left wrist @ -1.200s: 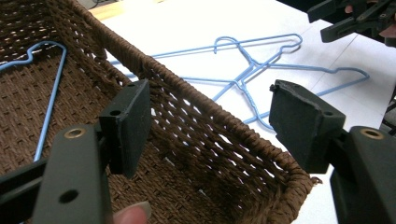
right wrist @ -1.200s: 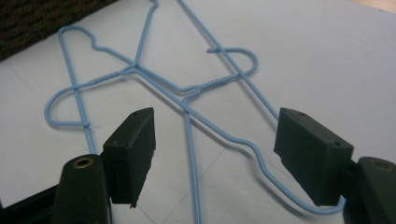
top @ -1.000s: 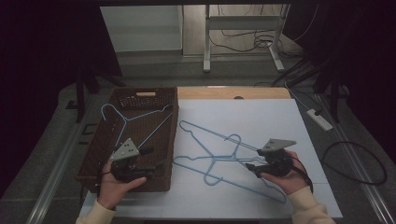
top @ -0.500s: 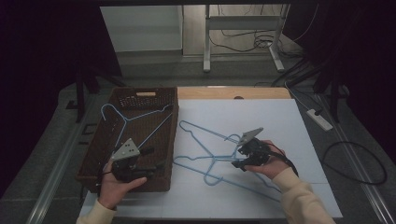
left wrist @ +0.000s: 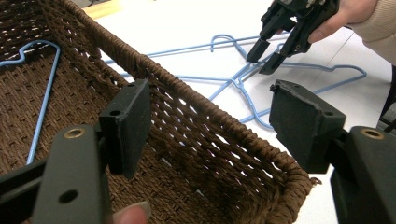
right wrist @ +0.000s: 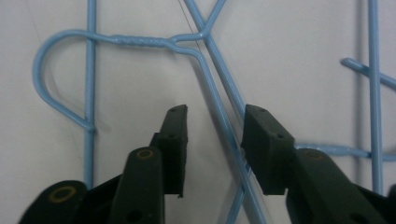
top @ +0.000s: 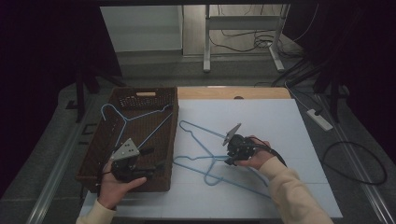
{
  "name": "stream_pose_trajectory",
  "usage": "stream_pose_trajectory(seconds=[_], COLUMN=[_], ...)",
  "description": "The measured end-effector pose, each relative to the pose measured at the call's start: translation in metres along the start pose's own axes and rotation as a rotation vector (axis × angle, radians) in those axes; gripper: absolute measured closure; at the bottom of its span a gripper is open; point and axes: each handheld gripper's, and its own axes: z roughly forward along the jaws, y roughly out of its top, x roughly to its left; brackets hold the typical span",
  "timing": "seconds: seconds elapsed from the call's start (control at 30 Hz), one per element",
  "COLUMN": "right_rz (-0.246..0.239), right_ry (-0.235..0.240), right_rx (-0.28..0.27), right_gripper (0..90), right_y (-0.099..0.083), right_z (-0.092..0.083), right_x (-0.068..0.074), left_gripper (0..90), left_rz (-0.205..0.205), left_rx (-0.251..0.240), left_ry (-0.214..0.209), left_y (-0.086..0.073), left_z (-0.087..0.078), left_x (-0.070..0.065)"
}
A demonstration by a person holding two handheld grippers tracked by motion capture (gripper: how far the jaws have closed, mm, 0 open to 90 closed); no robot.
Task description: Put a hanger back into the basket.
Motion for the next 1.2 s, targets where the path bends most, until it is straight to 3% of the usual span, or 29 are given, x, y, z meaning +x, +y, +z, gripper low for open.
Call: stream_pose_trajectory(seconds=[0.37,0.77,0.93,1.13,1.2], right_rz=[-0.102,-0.149,-0.128,-0.026,0.029], right_ry=[-0.018,0.004,-0.007,-0.01,0.0], right_rx=[0.089,0.196,0.193,0.138,0.106], right_gripper=[77.6,87.0,87.6,87.9,87.9], right_y=[0.013,0.027,0.027,0.025,0.024], right_z=[0.009,0.015,0.013,-0.002,-0.009], right_x=[0.002,0.005,0.005,-0.001,-0.005], left_gripper=[30.9,30.9,30.9,31.0,31.0], left_rz=[0.001,0.003,0.004,0.004,0.007], left_rx=[-0.001,-0.001,-0.003,-0.004,-0.005], left_ry=[0.002,0.003,0.002,0.004,0.004], left_y=[0.0,0.0,0.0,0.001,0.001], left_z=[0.0,0.0,-0.001,-0.001,-0.001], left_x=[0.0,-0.001,-0.001,-0.001,-0.001])
